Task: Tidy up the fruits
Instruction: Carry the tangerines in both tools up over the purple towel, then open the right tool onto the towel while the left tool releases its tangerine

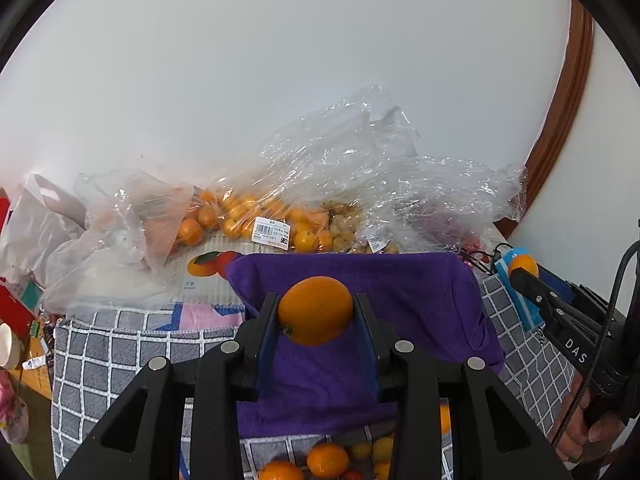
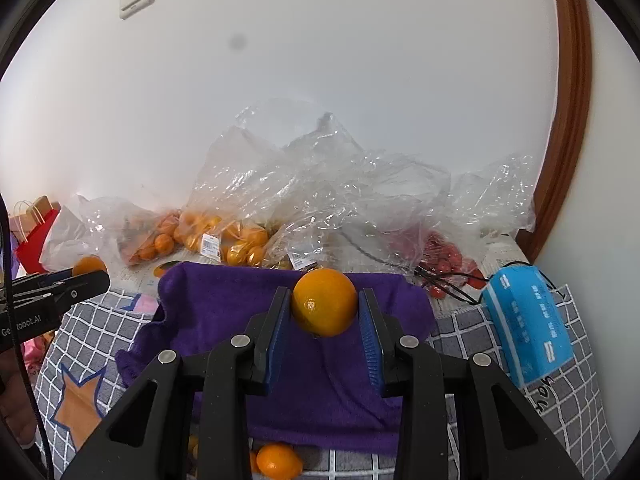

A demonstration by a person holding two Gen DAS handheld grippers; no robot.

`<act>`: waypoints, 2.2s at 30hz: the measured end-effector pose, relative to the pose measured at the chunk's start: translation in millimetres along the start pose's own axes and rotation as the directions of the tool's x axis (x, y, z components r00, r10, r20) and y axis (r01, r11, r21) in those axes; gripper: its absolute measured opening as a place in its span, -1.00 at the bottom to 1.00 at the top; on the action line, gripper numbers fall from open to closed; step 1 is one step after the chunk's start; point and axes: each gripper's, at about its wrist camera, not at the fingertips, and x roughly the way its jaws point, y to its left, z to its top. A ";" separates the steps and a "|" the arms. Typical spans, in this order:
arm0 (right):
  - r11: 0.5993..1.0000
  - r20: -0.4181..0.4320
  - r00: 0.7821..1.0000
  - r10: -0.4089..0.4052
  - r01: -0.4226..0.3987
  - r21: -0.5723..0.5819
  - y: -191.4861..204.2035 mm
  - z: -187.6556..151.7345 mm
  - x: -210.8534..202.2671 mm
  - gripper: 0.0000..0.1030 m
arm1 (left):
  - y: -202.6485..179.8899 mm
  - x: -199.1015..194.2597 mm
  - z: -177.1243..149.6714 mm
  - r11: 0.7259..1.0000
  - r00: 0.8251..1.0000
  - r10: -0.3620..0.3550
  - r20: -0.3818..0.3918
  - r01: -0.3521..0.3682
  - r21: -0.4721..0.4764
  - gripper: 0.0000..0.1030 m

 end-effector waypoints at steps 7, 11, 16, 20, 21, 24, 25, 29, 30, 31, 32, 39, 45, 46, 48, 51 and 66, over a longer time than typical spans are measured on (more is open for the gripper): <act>1.000 -0.021 1.000 -0.001 0.001 0.004 -8.3 3.5 27.8 -0.34 | 6.3 28.2 7.2 1.000 1.000 0.002 -0.025 -0.003 -0.010 -0.34; 1.000 -0.033 0.999 -0.009 0.009 0.002 -14.5 5.3 42.4 -0.34 | 12.2 45.2 10.6 1.000 0.999 0.016 -0.041 -0.017 -0.019 -0.34; 1.000 -0.048 0.999 -0.016 0.016 -0.001 -21.0 4.6 58.6 -0.34 | 18.2 67.7 12.5 0.999 0.998 0.013 -0.068 -0.016 -0.044 -0.34; 1.000 -0.065 0.998 -0.001 0.001 0.002 -23.8 0.1 75.9 -0.34 | 17.2 86.5 11.6 0.999 0.996 0.011 -0.091 -0.015 -0.045 -0.34; 1.000 -0.072 0.997 0.006 -0.006 0.002 -23.9 -2.6 82.3 -0.34 | 16.5 91.9 11.0 0.999 0.995 0.011 -0.099 -0.016 -0.044 -0.34; 1.000 -0.100 0.995 0.018 -0.018 0.000 -23.0 -9.0 100.4 -0.34 | 14.0 105.8 8.8 0.999 0.993 0.007 -0.121 -0.011 -0.039 -0.34; 1.000 -0.114 0.993 0.020 -0.021 -0.005 -22.1 -11.2 107.1 -0.34 | 13.7 110.8 8.3 0.999 0.992 0.007 -0.128 -0.012 -0.037 -0.34; 0.999 -0.153 0.988 0.030 -0.032 -0.012 -19.5 -16.4 126.3 -0.34 | 12.5 128.7 5.9 0.999 0.988 0.012 -0.155 -0.018 -0.036 -0.34; 0.999 -0.161 0.986 0.035 -0.037 -0.009 -19.4 -17.7 130.7 -0.34 | 12.5 133.1 4.9 0.999 0.987 0.011 -0.163 -0.017 -0.035 -0.34; 0.999 -0.166 0.985 0.039 -0.040 -0.007 -19.7 -19.3 133.6 -0.34 | 12.2 135.9 4.0 0.999 0.986 0.012 -0.168 -0.018 -0.034 -0.34; 0.999 -0.176 0.983 0.041 -0.043 -0.006 -19.7 -21.4 137.8 -0.34 | 12.0 138.3 3.5 0.999 0.985 0.014 -0.171 -0.020 -0.032 -0.34; 0.999 -0.234 0.972 0.033 -0.032 0.009 -23.0 -32.5 159.8 -0.34 | 11.8 154.1 -3.0 0.999 0.980 0.024 -0.199 -0.029 -0.021 -0.34; 1.000 -0.258 0.966 0.031 -0.029 0.010 -24.6 -35.9 166.5 -0.33 | 10.4 166.2 -8.2 0.999 0.973 0.025 -0.231 -0.029 -0.015 -0.33; 1.000 -0.264 0.964 0.027 -0.026 0.005 -24.0 -36.5 167.8 -0.33 | 10.4 166.6 -8.7 0.999 0.972 0.025 -0.233 -0.029 -0.014 -0.33; 1.000 -0.273 0.962 0.021 -0.022 -0.001 -23.2 -37.3 169.6 -0.33 | 11.0 167.6 -9.9 0.999 0.971 0.023 -0.237 -0.027 -0.017 -0.33; 1.000 -0.274 0.962 0.018 -0.019 -0.003 -22.7 -37.1 170.2 -0.33 | 12.5 168.5 -11.6 0.999 0.970 0.018 -0.244 -0.025 -0.024 -0.33; 1.000 -0.201 0.980 -0.007 0.005 -0.010 -17.3 -20.9 131.7 0.42 | 4.7 149.1 -8.5 1.000 0.974 0.020 -0.226 -0.020 0.006 0.06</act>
